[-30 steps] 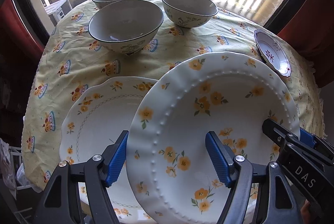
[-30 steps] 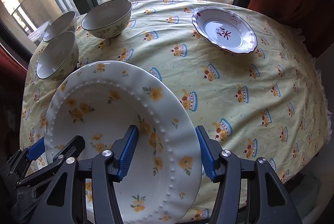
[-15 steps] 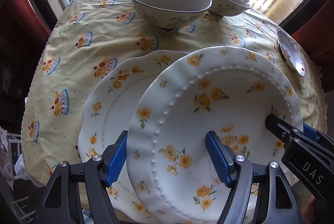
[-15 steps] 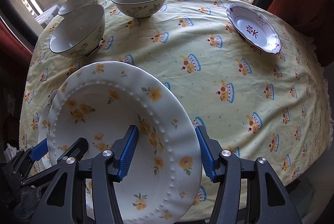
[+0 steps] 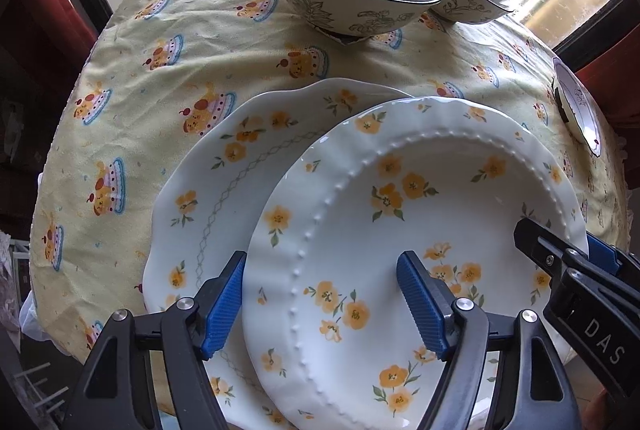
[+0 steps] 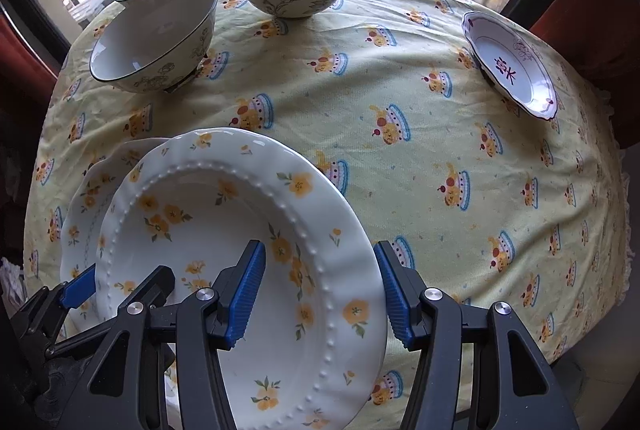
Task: Organize plates and bowls
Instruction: 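Lower the beaded-rim plate onto the large plate and open both grippers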
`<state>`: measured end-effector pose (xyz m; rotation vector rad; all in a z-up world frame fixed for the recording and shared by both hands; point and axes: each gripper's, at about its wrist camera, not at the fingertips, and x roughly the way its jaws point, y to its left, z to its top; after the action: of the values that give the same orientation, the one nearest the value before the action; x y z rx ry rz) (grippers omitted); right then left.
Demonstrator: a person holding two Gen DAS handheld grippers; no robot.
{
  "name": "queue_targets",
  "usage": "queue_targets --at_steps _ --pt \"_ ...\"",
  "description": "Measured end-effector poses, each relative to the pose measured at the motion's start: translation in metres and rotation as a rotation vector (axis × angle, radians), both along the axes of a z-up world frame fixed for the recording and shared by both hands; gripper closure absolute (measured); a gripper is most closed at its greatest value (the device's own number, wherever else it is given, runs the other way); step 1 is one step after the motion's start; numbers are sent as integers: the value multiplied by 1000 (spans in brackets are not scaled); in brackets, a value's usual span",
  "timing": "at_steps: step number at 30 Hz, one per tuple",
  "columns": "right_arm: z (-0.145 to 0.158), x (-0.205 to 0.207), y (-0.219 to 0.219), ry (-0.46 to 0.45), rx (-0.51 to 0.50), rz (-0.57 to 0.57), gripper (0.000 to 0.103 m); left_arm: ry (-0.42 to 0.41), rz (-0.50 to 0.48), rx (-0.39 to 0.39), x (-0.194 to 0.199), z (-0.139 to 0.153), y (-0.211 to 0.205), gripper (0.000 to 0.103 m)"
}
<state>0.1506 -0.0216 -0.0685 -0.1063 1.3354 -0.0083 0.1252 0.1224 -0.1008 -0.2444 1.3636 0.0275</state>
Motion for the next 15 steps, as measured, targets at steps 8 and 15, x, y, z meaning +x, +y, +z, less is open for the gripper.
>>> queue_targets --at_steps 8,15 --pt "-2 0 7 -4 -11 15 45 5 7 65 5 0 -2 24" --pt "-4 -5 5 -6 27 17 49 -16 -71 159 4 13 -6 24"
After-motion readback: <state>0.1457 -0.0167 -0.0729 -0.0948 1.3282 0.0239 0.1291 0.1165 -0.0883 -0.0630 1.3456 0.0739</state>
